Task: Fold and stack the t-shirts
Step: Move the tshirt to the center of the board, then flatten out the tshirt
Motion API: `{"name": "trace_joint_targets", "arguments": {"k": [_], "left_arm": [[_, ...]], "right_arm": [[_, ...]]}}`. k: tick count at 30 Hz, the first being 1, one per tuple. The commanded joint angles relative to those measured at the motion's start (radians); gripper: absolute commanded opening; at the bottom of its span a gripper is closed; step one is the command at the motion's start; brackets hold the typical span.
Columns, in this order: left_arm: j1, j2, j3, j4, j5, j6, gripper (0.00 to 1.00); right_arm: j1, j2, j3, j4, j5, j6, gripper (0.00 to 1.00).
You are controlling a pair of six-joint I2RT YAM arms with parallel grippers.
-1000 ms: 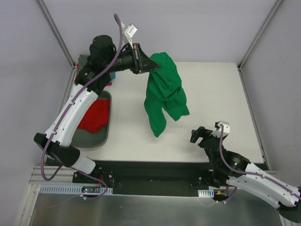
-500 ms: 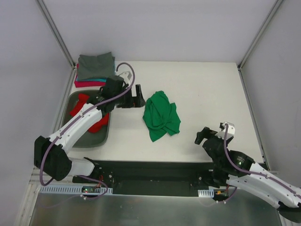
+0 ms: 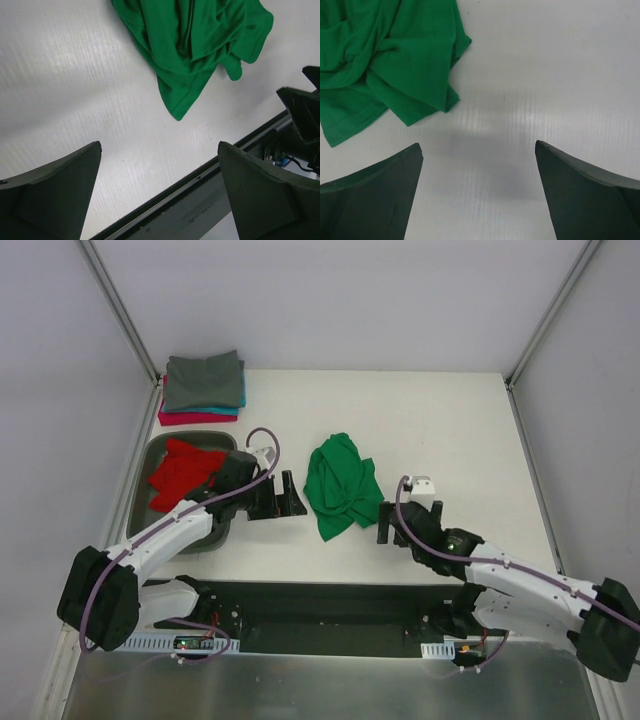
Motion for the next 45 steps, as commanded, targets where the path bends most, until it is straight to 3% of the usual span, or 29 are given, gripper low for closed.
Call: {"name": "trace_joint_targets", "arguments": {"k": [1,9,14,16,21,24,27,30,31,32,39,45], "left_arm": [[-0.015,0.026,-0.062,0.154,0.081,-0.096,0.99],[-0.127,0.205,-0.004,0.207,-0.050,-0.183,0.93],[-0.211,0.363,0.078,0.220,-0.067,-0.235,0.74],[-0.233,0.428,0.111,0.218,-0.076,-0.239,0.67],[-0.280,0.534,0.182,0.186,-0.148,-0.272,0.58],[-0.306,0.569,0.237,0.103,-0.206,-0.262,0.36],[-0.317,0.574,0.266,0.031,-0.290,-0.251,0.00],[-0.319,0.540,0.247,0.010,-0.365,-0.245,0.00],[-0.319,0.522,0.236,0.008,-0.389,-0.239,0.00],[-0.317,0.504,0.231,-0.012,-0.415,-0.225,0.00],[-0.285,0.260,0.167,-0.180,-0.729,-0.222,0.00],[-0.159,-0.021,0.139,-0.277,-0.821,-0.199,0.00]], "right_arm": [[-0.134,0.152,0.082,0.260,-0.224,-0.127,0.93],[-0.249,0.374,0.197,0.322,-0.426,-0.135,0.88],[-0.262,0.494,0.248,0.334,-0.422,-0.119,0.75],[-0.271,0.520,0.260,0.332,-0.428,-0.109,0.65],[-0.271,0.546,0.274,0.341,-0.414,-0.120,0.59],[-0.271,0.557,0.286,0.338,-0.410,-0.125,0.47],[-0.272,0.554,0.283,0.334,-0.390,-0.129,0.32],[-0.272,0.546,0.300,0.296,-0.348,-0.135,0.14],[-0.272,0.543,0.304,0.280,-0.342,-0.140,0.03],[-0.274,0.539,0.309,0.268,-0.331,-0.148,0.01],[-0.324,0.376,0.280,0.096,-0.169,-0.183,0.01],[-0.482,0.110,0.225,0.006,-0.150,-0.224,0.01]]}}
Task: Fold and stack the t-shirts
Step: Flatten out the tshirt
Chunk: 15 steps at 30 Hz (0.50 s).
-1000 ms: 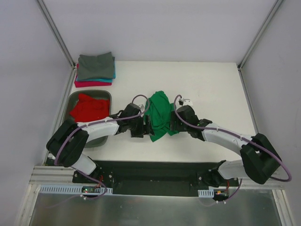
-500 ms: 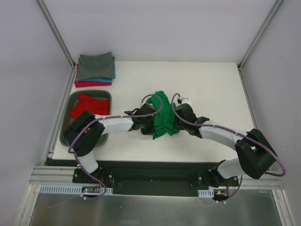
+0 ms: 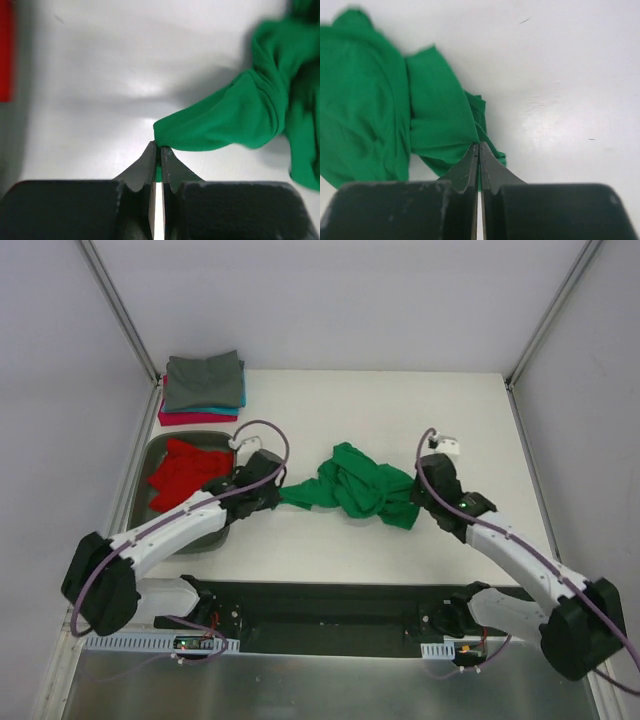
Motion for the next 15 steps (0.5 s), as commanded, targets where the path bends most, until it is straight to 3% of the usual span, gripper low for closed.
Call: {"name": "trace_joint_targets", "arguments": {"k": [1,5,11,15], "left_arm": [[0.073,-0.219,0.003,-0.117,-0.163,0.045,0.00],[0.086,-0.400,0.122,-0.121,-0.239,0.114,0.00],[0.086,-0.555,0.311,-0.127,-0.376,0.198,0.00],[0.086,-0.647,0.403,-0.126,-0.364,0.249,0.00]], "right_arm": [[-0.103,-0.204,-0.012,-0.130,0.070,-0.050,0.01],[-0.123,-0.372,0.058,-0.196,0.062,-0.104,0.01],[-0.126,-0.491,0.302,-0.320,0.145,-0.196,0.01],[-0.128,-0.582,0.423,-0.310,0.177,-0.247,0.01]]}}
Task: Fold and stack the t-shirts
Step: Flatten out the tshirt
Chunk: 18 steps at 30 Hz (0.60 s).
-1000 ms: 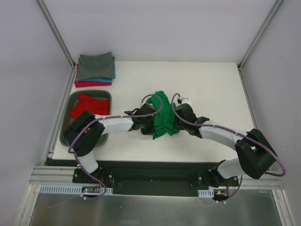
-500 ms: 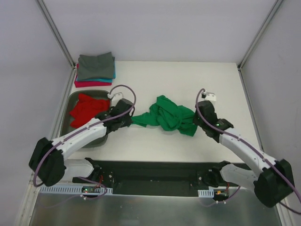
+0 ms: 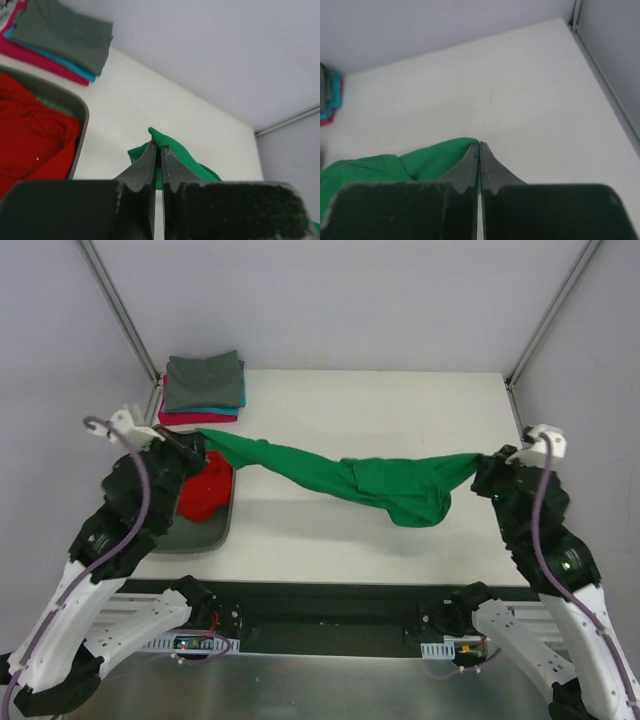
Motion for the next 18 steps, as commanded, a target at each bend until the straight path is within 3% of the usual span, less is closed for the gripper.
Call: {"name": "trace_joint_targets", "arguments": {"k": [1,7,18], "left_arm": [[0.006,-0.102,0.102,-0.005,-0.064,0.090,0.00],[0.006,-0.226,0.114,0.050,-0.041,0.126,0.00],[0.006,-0.091,0.089,0.050,-0.221,0.167,0.00]], "right_arm": [[-0.008,-0.115,0.146,0.009,0.090,-0.083,0.01],[-0.008,-0.198,0.205,0.053,-0.051,-0.092,0.01],[-0.008,-0.040,0.199,0.035,0.139,-0.123,0.01]]}}
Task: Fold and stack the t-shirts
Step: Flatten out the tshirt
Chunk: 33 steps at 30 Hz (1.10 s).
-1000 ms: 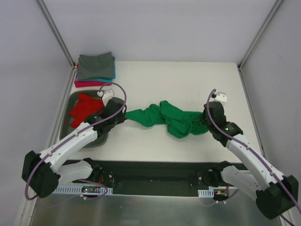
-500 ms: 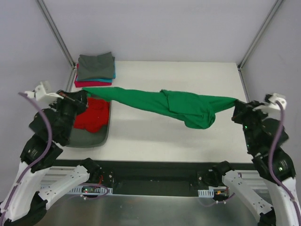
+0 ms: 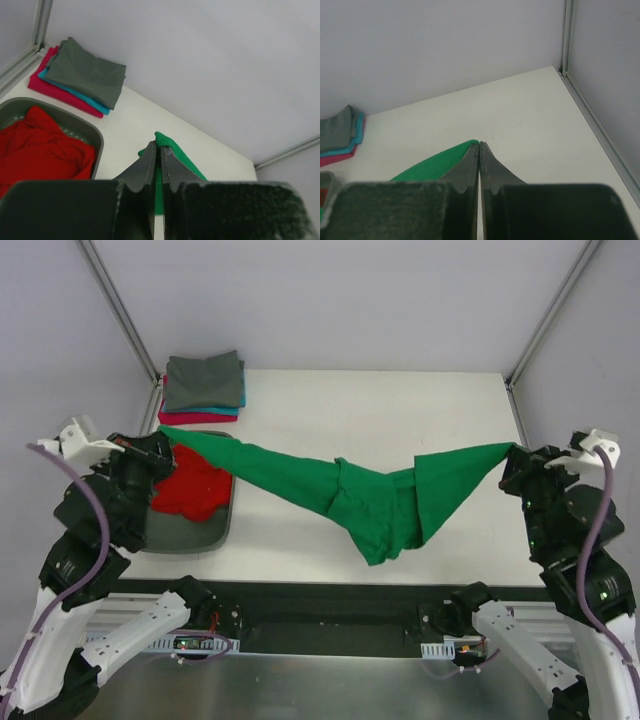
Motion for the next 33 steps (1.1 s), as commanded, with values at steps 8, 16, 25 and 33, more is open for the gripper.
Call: {"name": "trace_joint_targets", "arguments": {"k": [8,16,25,33], "left_arm": [[0.006,0.040,-0.041,0.050,-0.201,0.044,0.00],[0.006,0.009,-0.200,0.087,-0.029,0.011,0.00],[0.012,0.303,-0.531,0.084,0.244,-0.238,0.00],[0.013,0.428,-0.607,0.087,0.328,-0.283,0.00]], "right_arm": [[-0.005,0.023,-0.042,0.089,0.265,-0.030,0.01],[-0.005,0.059,-0.099,0.030,0.129,-0.014,0.01],[-0.111,0.465,-0.265,0.077,0.023,0.026,0.10],[-0.024,0.618,-0.208,-0.058,-0.100,0.007,0.81]]}}
